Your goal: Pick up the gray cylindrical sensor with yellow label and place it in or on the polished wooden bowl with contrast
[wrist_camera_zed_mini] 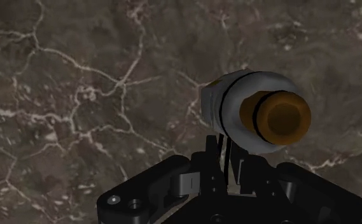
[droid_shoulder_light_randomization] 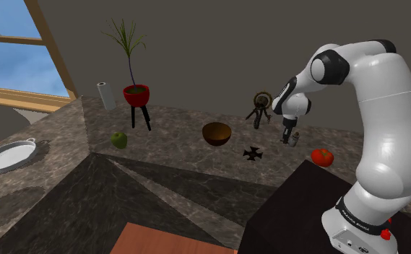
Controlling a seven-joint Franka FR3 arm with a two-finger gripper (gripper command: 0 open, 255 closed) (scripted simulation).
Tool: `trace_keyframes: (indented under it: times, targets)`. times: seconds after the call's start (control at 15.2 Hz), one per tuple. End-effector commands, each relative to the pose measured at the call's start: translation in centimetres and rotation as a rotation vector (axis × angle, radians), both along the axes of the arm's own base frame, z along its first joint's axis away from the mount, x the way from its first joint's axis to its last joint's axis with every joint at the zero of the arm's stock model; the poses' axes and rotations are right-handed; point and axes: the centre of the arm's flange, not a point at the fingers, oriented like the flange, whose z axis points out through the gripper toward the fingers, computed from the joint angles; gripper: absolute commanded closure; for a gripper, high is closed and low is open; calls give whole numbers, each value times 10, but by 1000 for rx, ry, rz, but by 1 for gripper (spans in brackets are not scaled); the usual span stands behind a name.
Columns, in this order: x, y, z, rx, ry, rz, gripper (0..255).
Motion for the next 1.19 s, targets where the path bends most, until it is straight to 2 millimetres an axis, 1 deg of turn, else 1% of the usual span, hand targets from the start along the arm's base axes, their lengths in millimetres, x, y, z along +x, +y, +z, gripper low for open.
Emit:
trace_keyframes:
  times: [0.0,0.2,1.12]
  targets:
    - [-1,3,-3,7,7,2,255]
    - [0,3,-4,7,7,2,255]
    - [0,3,70,7,7,2,255]
